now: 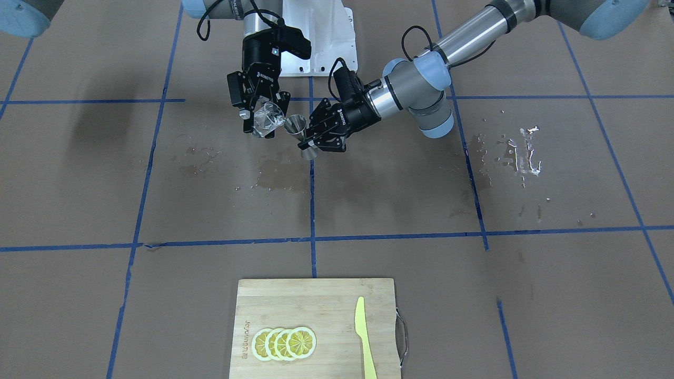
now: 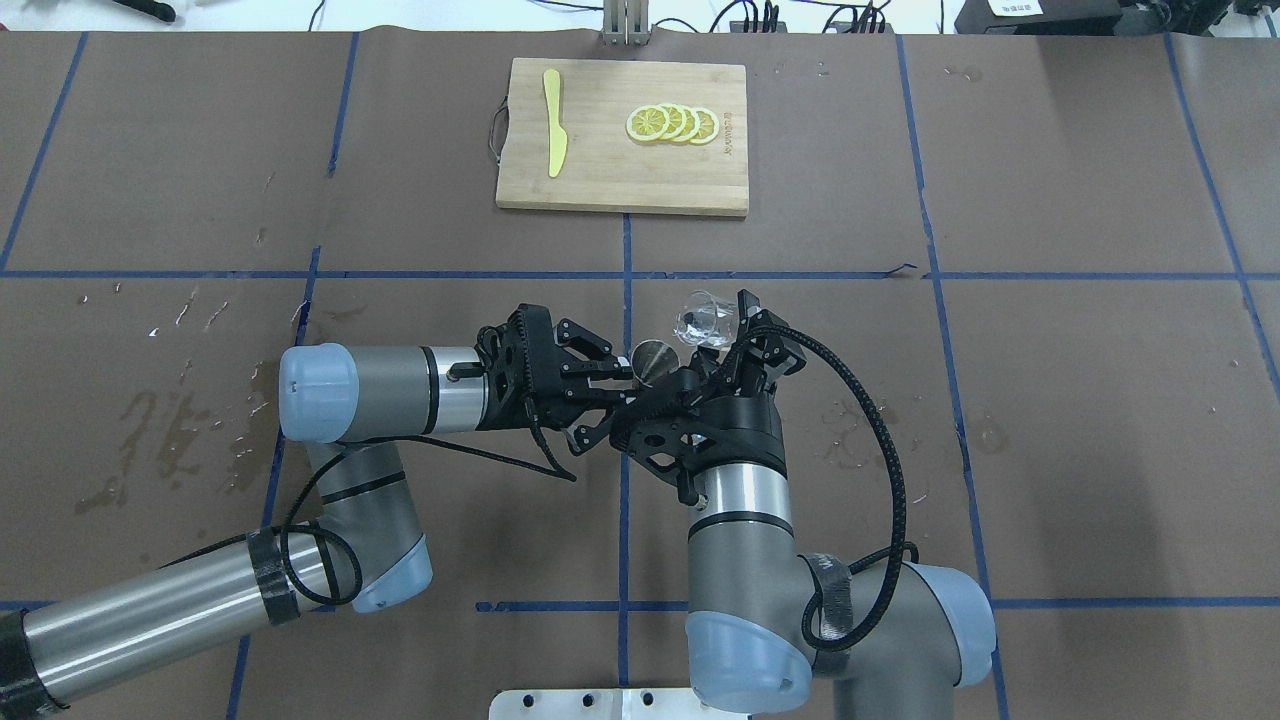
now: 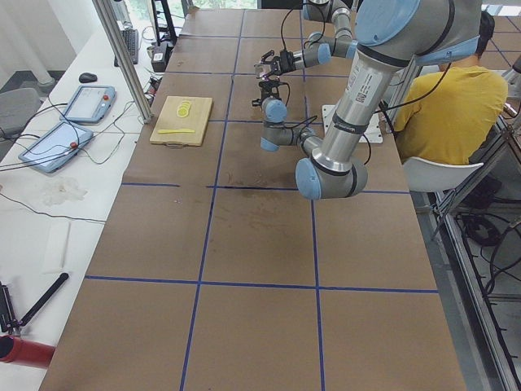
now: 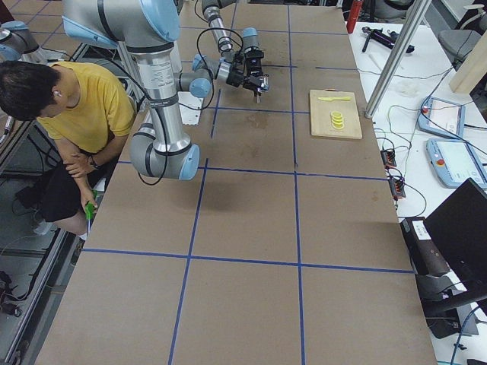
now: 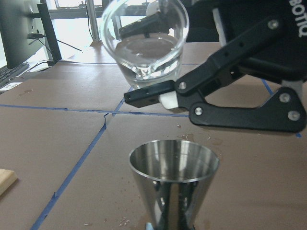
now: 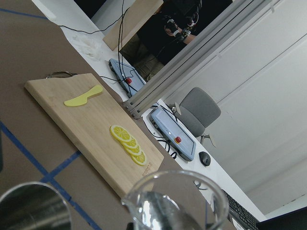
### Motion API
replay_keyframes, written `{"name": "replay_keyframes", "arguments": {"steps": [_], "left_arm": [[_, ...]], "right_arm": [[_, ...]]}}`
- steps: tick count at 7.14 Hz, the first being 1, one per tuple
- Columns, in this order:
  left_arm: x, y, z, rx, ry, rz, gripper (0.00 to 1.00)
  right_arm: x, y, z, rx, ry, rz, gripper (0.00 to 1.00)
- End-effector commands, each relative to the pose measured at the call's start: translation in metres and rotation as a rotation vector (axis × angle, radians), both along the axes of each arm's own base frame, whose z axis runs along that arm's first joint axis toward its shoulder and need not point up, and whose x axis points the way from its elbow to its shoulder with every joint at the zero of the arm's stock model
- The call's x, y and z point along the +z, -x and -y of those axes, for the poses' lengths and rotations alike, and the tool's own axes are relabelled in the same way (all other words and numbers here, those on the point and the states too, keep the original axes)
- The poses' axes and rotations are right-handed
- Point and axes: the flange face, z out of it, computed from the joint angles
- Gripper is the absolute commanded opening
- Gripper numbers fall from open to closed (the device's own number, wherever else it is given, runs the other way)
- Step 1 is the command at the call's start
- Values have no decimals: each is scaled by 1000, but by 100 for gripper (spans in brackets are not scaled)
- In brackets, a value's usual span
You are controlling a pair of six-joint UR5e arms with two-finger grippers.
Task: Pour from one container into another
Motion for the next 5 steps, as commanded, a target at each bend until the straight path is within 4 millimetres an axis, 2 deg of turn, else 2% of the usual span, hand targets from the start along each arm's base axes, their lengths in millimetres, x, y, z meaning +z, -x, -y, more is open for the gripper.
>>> {"name": "replay_keyframes", "arguments": {"steps": [1, 5], "left_arm": [[0, 0, 0, 0, 1, -1, 0], [0, 0, 0, 0, 1, -1, 0]], "right_arm": [[-1, 0, 0, -27, -21, -98, 0], [-2, -2, 0, -54, -44, -200, 0]]}}
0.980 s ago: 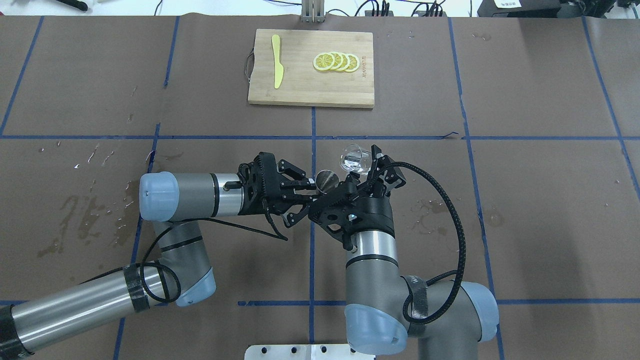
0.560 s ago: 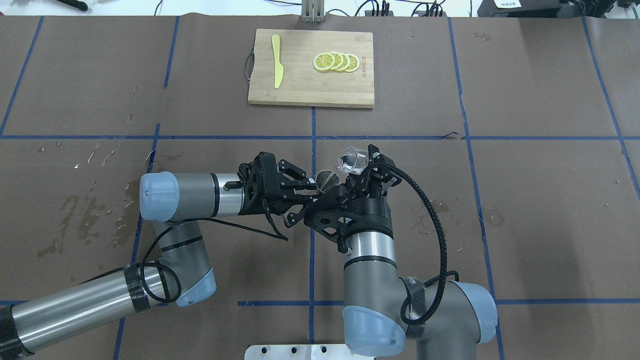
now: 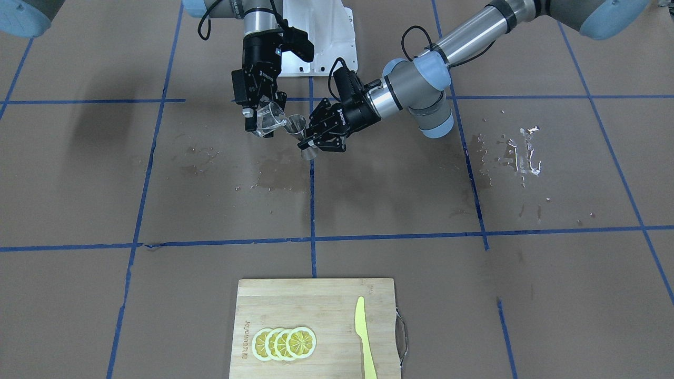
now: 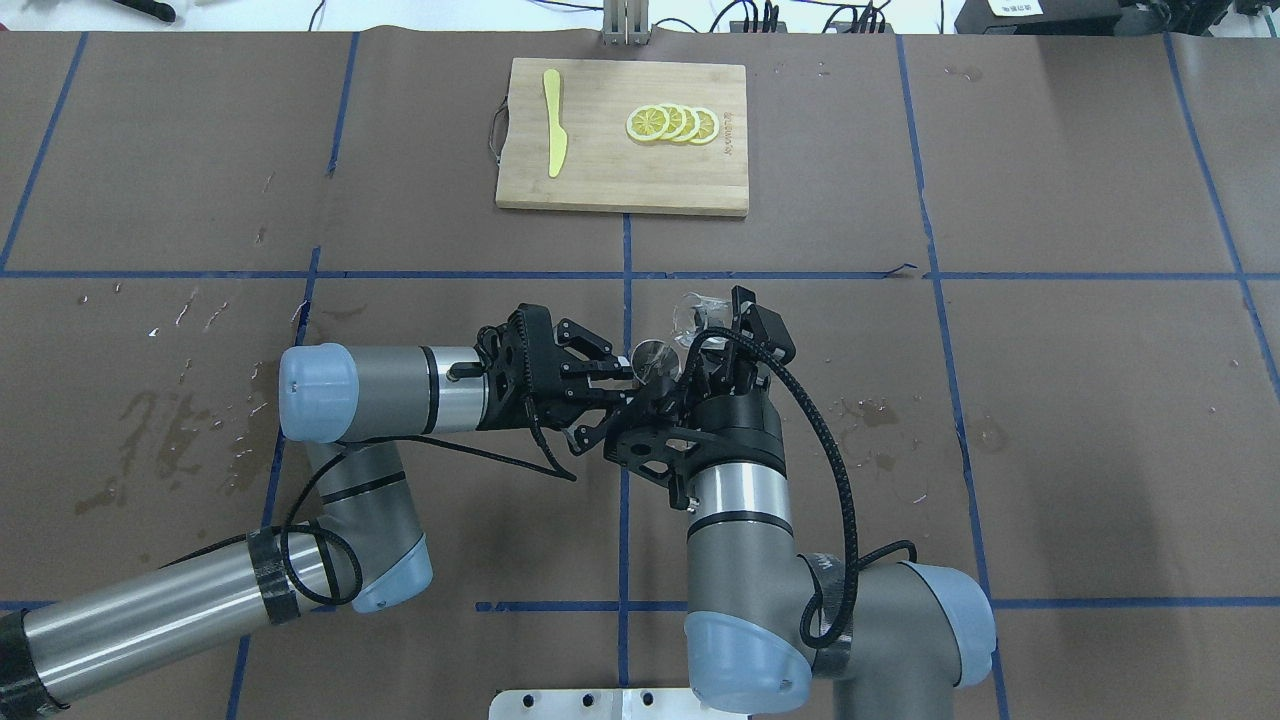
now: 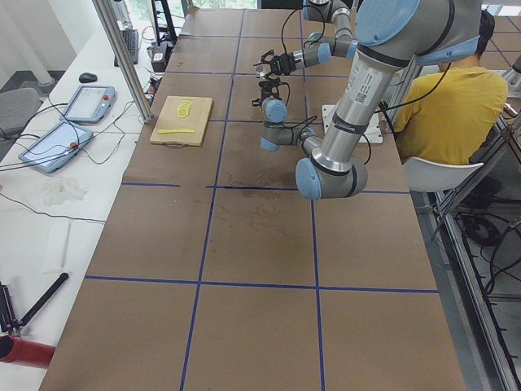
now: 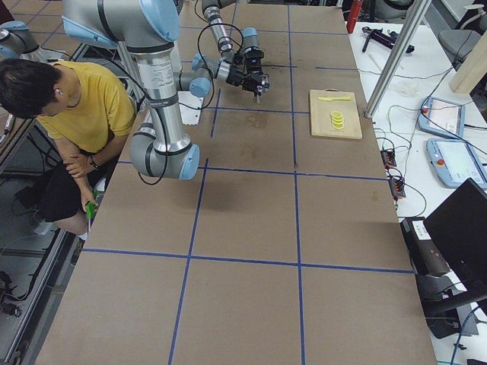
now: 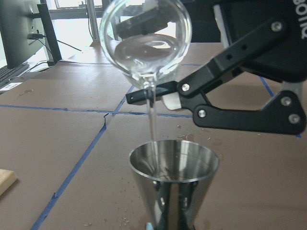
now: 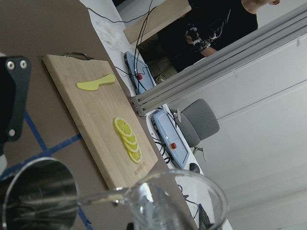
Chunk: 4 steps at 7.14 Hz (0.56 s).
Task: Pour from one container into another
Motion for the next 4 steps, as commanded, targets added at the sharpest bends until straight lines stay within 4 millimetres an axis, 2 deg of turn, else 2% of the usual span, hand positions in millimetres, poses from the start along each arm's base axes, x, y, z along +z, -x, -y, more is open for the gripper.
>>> {"name": "replay_keyframes", "arguments": {"steps": [1, 4], "left_arm": [[0, 0, 0, 0, 0, 0, 0], [1, 0, 0, 0, 1, 1, 0]], "right_arm": [[-2, -1, 0, -10, -11, -41, 0], [-3, -1, -3, -18, -15, -47, 0]]}}
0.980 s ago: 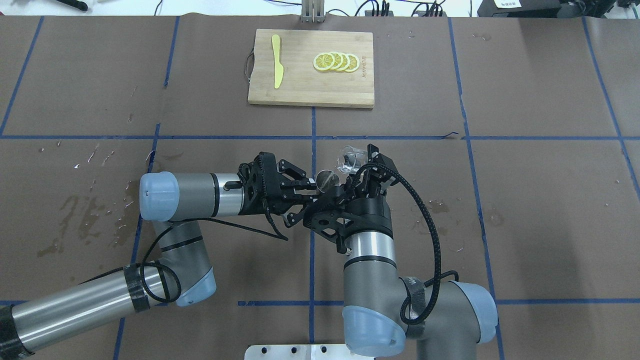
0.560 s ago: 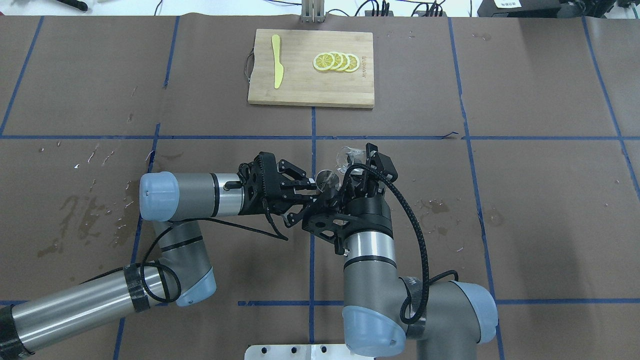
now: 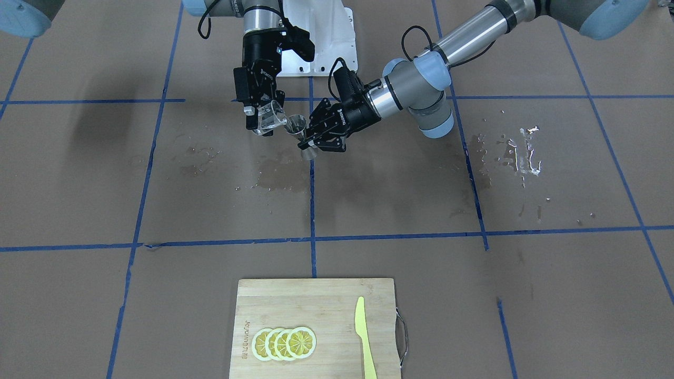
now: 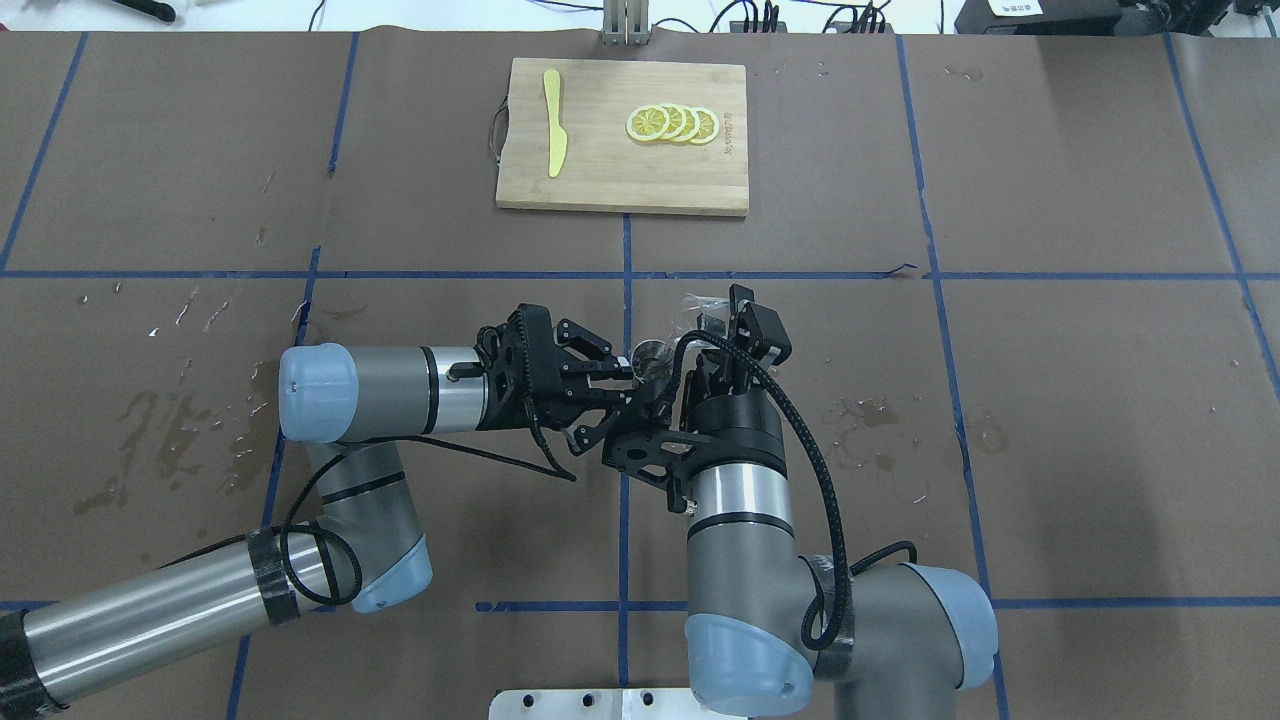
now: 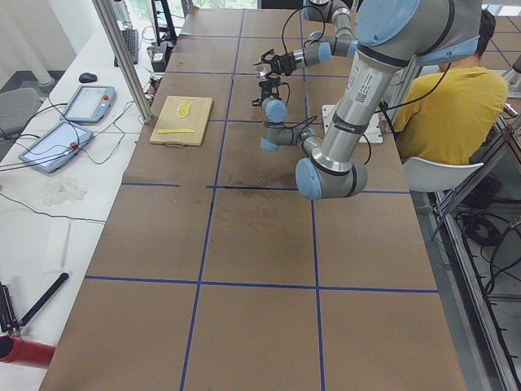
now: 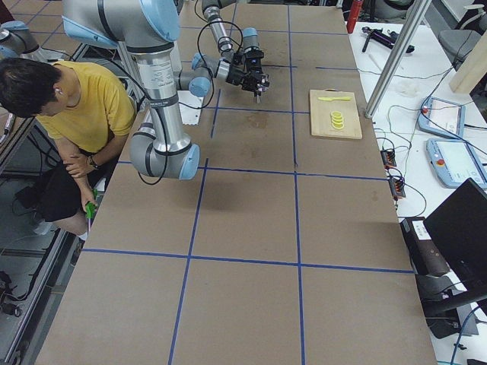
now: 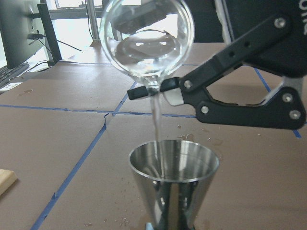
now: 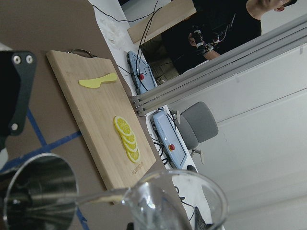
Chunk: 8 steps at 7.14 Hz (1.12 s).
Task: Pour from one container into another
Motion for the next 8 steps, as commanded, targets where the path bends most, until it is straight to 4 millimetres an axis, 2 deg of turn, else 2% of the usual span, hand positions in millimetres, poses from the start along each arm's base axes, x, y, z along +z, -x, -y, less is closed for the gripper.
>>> {"name": "replay_keyframes", "arguments": {"steps": [1, 4, 8], "left_arm": [[1, 0, 0, 1, -1, 2, 0], [0, 0, 0, 0, -1, 1, 0], [-2, 1, -1, 0, -2, -4, 0]], "right_arm": [[0, 1, -2, -7, -4, -14, 0], [-8, -7, -4, -24, -33, -86, 0], [-8, -7, -4, -38, -48, -152, 0]]}}
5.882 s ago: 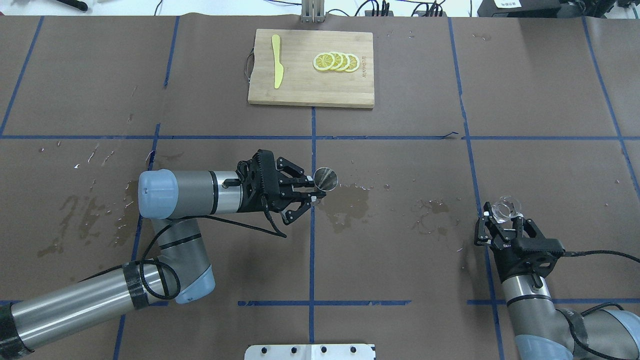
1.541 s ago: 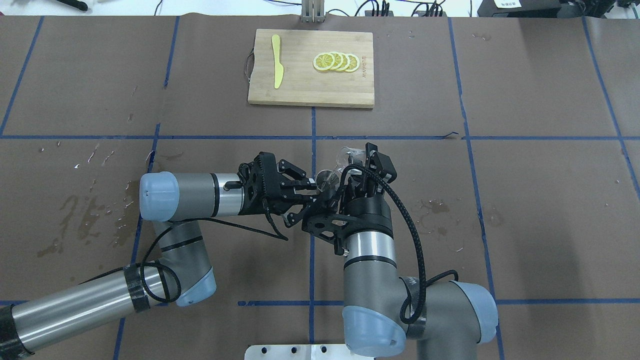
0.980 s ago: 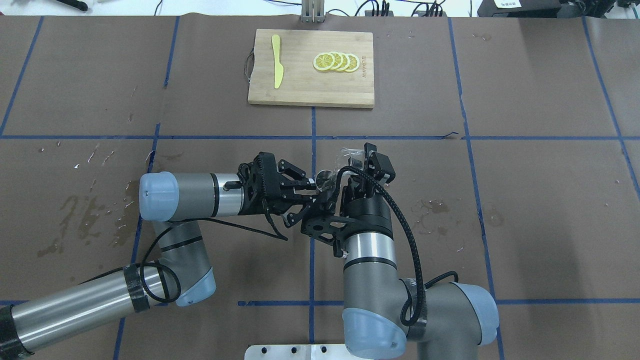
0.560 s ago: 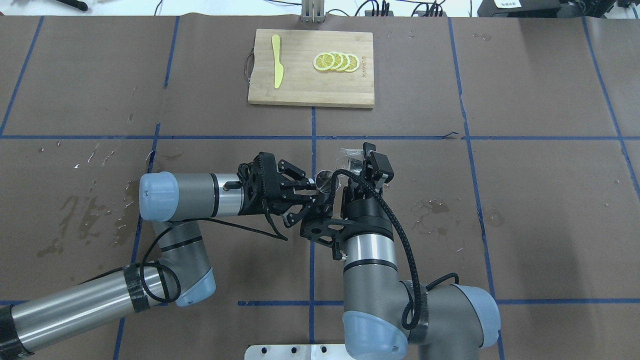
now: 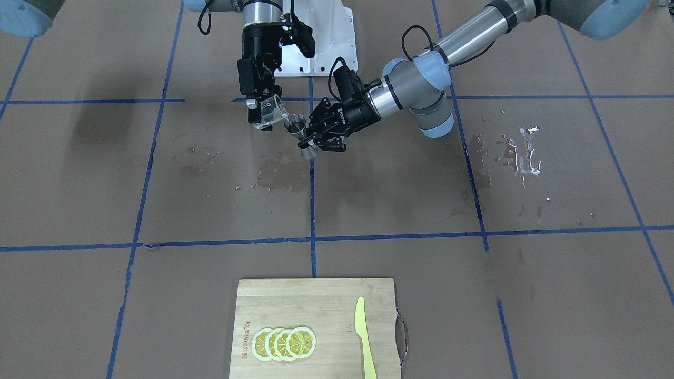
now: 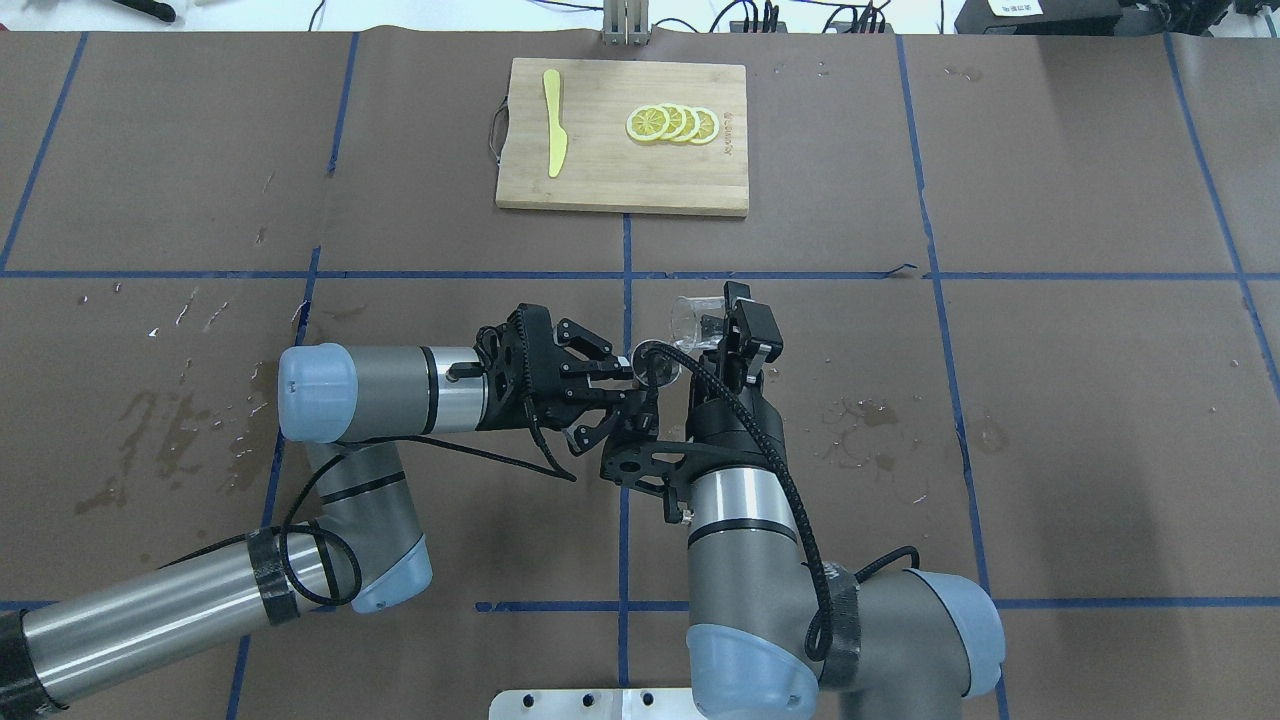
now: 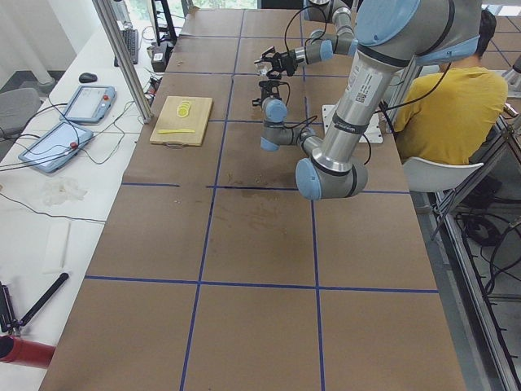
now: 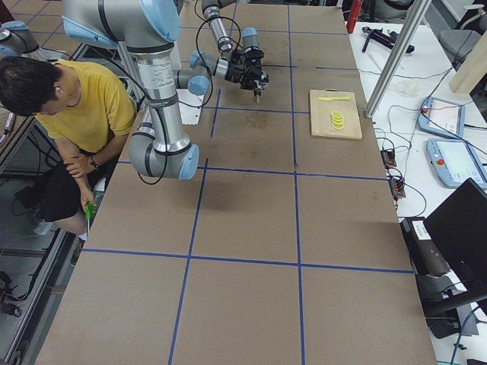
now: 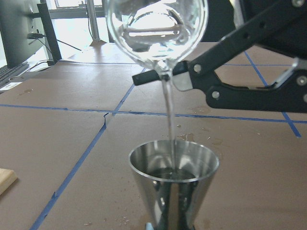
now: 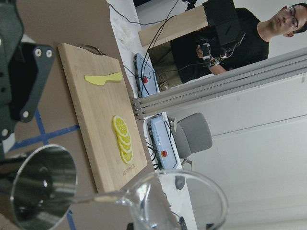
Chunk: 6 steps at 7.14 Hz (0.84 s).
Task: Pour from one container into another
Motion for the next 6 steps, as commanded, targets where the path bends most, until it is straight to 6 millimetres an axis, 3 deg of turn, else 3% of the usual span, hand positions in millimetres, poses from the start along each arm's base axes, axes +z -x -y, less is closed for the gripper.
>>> {"name": "replay_keyframes", "arguments": {"steps": [1, 6], "left_arm": [[0, 0, 0, 1, -1, 0, 0], [-3, 1, -1, 0, -2, -5, 0]], "right_arm": [[1, 0, 0, -6, -4, -25, 0], [3, 0, 0, -13, -14, -73, 0]]}}
